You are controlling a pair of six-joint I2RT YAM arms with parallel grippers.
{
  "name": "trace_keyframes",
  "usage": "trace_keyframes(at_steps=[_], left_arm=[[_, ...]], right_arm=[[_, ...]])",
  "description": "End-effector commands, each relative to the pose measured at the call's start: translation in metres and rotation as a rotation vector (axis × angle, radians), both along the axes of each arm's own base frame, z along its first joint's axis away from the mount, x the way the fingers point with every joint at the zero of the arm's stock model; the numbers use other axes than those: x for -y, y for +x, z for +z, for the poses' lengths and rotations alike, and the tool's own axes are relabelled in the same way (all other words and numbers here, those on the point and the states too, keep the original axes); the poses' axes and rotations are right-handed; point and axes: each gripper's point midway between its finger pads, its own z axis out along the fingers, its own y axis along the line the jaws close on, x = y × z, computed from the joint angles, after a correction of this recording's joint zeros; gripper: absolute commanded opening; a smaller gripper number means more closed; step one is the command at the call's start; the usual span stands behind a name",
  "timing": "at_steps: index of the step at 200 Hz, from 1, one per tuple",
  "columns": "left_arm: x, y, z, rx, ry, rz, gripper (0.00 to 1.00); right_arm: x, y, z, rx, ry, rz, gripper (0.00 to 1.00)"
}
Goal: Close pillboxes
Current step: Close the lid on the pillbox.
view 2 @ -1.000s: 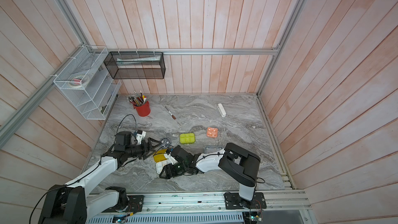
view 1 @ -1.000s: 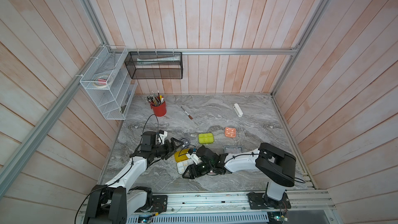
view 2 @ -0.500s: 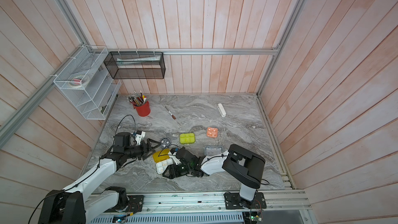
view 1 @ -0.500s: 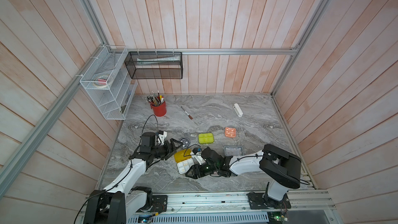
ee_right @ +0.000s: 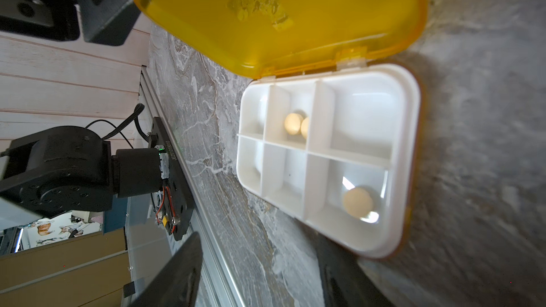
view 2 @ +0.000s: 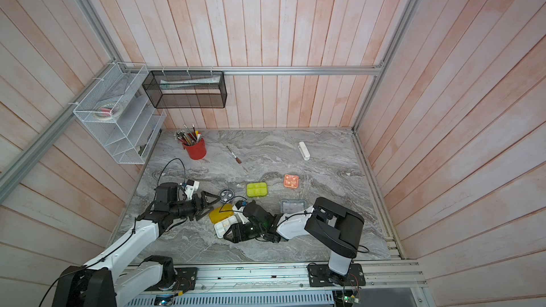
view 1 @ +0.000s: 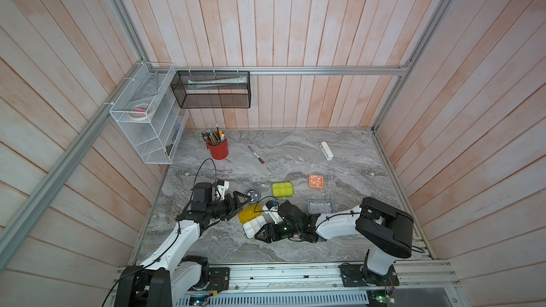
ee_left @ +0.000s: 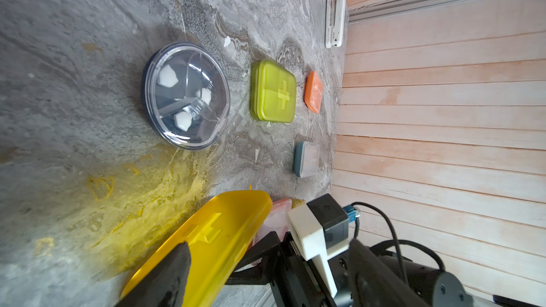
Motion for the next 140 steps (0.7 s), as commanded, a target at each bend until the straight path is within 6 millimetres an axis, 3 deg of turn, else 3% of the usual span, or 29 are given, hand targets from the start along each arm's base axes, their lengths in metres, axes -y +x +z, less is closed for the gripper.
trace_keyframes(at_steps=[1, 140], left_arm=[[0.003, -0.006, 0.001, -0.004, -0.023, -0.014, 0.85], [0.024, -0.024, -0.01, -0.033, -0.051, -0.043, 0.85]], right_arm=[[0.002, 0.007, 0.001, 0.018, 0.005, -0.022, 0.64], [0.001, 0.007, 0.002, 0.017, 0.013, -0.015, 0.64]])
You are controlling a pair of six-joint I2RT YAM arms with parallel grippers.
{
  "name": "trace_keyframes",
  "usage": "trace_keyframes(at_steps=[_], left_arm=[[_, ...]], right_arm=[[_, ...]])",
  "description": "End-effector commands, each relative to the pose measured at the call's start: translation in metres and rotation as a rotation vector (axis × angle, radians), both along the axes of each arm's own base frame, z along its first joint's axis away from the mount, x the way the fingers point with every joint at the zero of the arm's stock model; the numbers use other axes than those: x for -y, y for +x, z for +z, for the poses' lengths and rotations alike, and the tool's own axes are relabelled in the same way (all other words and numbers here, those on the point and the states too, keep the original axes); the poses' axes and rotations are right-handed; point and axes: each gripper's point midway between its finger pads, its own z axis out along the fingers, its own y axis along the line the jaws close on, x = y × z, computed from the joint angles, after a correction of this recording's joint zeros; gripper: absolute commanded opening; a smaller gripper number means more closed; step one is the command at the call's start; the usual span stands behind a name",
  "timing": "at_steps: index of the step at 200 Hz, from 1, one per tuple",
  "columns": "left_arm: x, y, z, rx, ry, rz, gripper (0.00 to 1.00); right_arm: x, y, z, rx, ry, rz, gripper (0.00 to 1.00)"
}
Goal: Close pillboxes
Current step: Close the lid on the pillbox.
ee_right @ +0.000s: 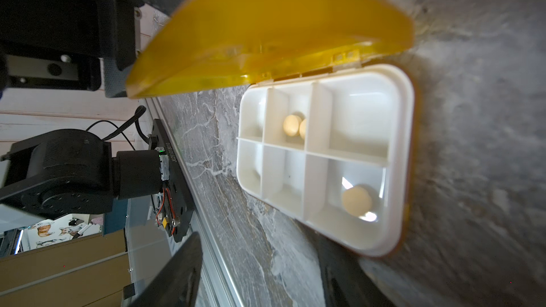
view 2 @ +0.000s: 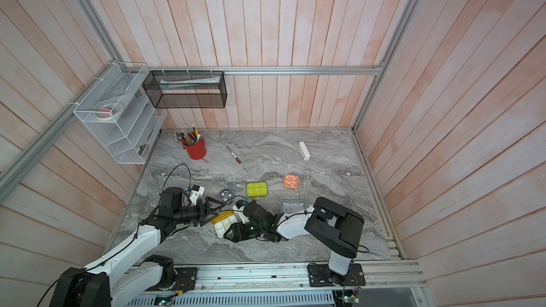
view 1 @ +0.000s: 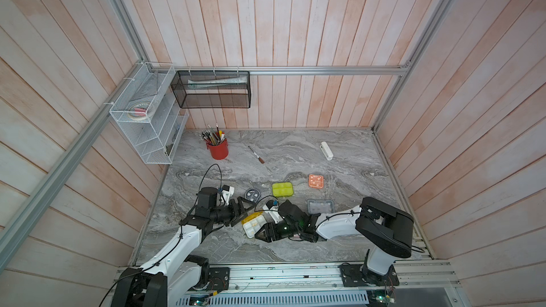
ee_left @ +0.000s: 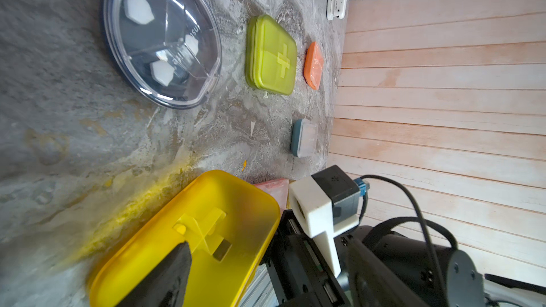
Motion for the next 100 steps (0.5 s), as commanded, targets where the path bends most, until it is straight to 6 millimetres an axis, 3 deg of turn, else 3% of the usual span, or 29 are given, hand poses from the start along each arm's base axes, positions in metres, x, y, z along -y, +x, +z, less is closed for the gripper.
trace_keyframes(at_steps=[1, 100], left_arm=[[0.0031, -0.0003, -0.0004, 0.013, -0.01, 0.008, 0.85], [0.0034, -0.0007, -0.0037, 0.005, -0.007, 0.014, 0.84]], right_arm=[[0.0012, 0.0054, 0.0015, 0.015, 0.01, -0.011, 0.64], [0.0033, 0.0047, 0.0019, 0.015, 0.017, -0.017, 0.64]])
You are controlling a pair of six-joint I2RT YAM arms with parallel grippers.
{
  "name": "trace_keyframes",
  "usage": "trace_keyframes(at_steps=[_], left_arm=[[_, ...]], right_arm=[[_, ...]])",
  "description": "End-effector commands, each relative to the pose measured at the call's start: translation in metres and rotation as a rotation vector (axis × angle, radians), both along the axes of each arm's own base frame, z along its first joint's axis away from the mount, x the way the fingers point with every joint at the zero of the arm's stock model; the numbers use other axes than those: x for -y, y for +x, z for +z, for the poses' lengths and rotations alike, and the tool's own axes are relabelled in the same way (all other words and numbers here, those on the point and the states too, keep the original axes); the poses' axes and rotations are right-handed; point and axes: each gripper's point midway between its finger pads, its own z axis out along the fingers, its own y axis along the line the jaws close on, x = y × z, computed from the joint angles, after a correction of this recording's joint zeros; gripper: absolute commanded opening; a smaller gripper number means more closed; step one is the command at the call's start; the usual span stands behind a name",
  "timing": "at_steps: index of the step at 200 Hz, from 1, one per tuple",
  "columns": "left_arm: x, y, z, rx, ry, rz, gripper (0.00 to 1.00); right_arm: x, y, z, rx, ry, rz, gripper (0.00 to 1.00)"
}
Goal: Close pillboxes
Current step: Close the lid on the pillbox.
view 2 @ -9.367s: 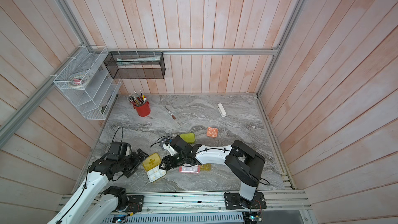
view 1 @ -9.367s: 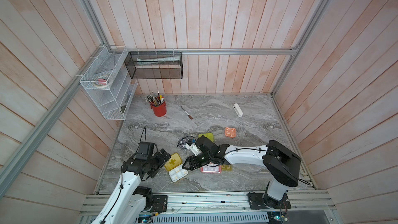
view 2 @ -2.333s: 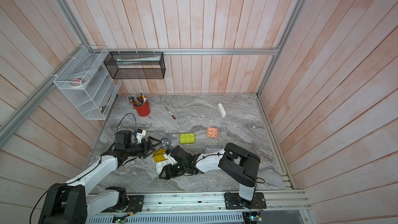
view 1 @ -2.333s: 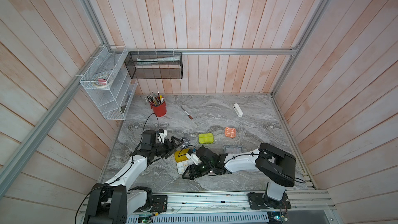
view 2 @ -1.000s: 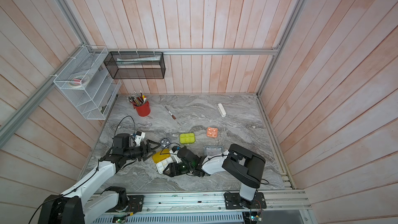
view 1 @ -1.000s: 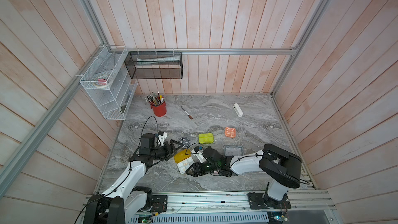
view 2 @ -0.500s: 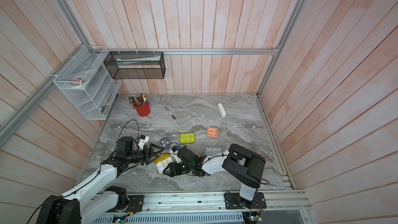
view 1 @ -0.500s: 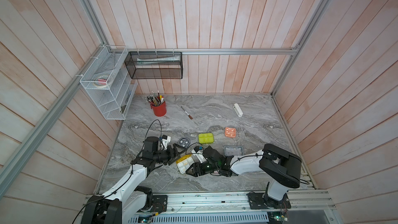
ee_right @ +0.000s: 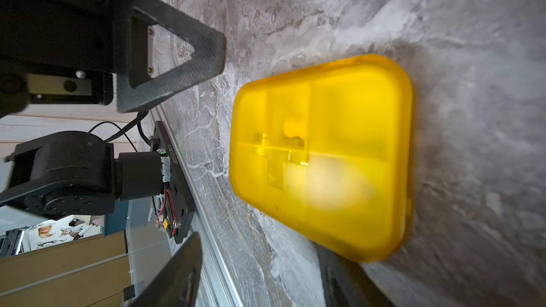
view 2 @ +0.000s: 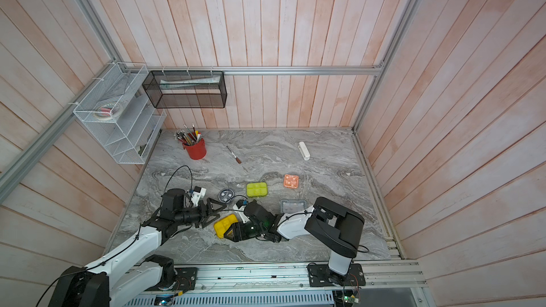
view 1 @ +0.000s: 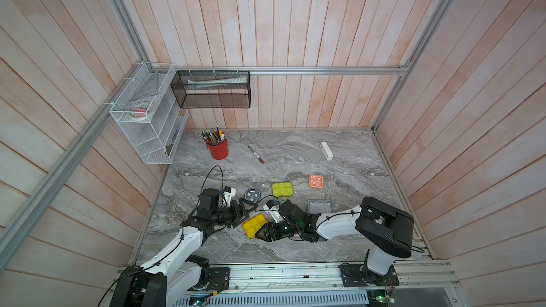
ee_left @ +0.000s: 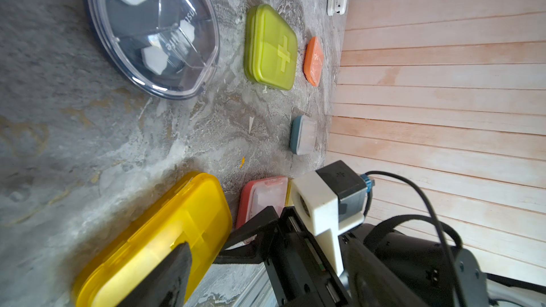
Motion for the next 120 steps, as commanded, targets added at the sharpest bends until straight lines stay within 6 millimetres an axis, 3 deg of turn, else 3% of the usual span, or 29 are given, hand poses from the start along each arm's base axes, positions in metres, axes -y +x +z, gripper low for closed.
trace_keyframes(at_steps=[1, 68, 120], left_arm=[[-0.001, 0.002, -0.002, 0.014, 0.007, 0.013, 0.84], [-0.006, 0.001, 0.002, 0.011, 0.05, 0.034, 0.86], [-0.039, -0.007, -0.006, -0.045, 0.272, 0.129, 0.94]], right_arm=[[0.003, 0.003, 0.001, 0.009, 0.006, -0.013, 0.64], [0.004, 0.002, 0.006, 0.006, -0.007, -0.012, 0.64], [0.01, 0.009, 0.033, 0.069, -0.036, -0.022, 0.64]])
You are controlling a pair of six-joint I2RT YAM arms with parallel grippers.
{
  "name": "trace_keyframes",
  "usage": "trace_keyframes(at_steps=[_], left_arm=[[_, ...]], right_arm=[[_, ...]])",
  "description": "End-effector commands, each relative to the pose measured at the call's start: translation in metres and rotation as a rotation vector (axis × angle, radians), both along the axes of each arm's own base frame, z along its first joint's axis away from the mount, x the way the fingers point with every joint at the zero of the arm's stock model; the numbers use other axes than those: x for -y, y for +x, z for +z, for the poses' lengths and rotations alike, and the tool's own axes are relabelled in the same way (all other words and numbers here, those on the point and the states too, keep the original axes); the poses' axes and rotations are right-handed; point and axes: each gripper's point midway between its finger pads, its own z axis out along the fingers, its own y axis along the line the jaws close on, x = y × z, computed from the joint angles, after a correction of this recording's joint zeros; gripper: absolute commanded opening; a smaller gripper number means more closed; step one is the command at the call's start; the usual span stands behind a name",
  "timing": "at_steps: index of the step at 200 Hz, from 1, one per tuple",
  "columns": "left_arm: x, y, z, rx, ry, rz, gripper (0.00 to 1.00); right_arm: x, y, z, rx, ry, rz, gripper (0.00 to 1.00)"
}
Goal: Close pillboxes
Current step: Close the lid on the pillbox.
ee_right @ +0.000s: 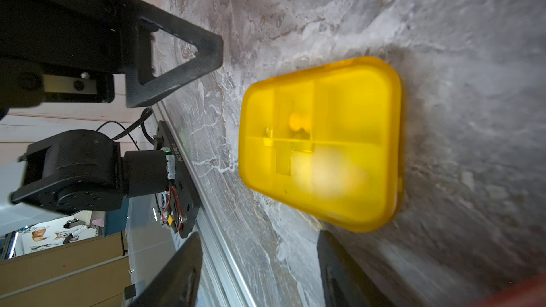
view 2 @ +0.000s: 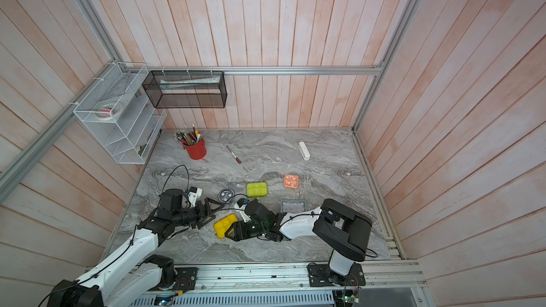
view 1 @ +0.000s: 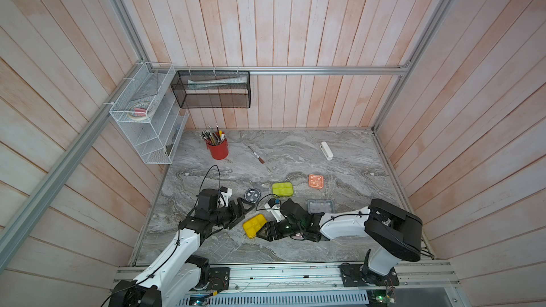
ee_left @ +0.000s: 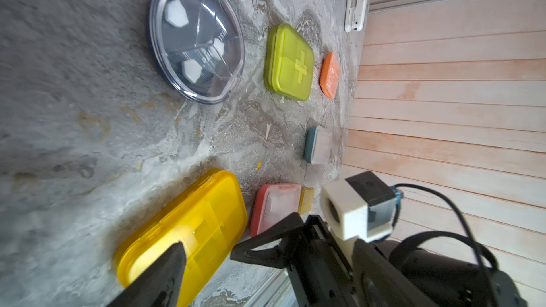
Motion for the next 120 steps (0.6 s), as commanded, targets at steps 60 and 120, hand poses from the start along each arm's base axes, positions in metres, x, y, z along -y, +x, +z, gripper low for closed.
trace_keyframes(at_steps=[60, 120], left_arm=[[-0.029, -0.027, -0.03, -0.184, 0.119, 0.152, 1.0], [-0.012, -0.038, -0.042, -0.231, -0.021, 0.127, 1.0]], right_arm=[[0.022, 0.044, 0.026, 0.089, -0.112, -0.072, 0.64], [0.031, 0.076, 0.005, 0.066, -0.172, -0.046, 0.64]])
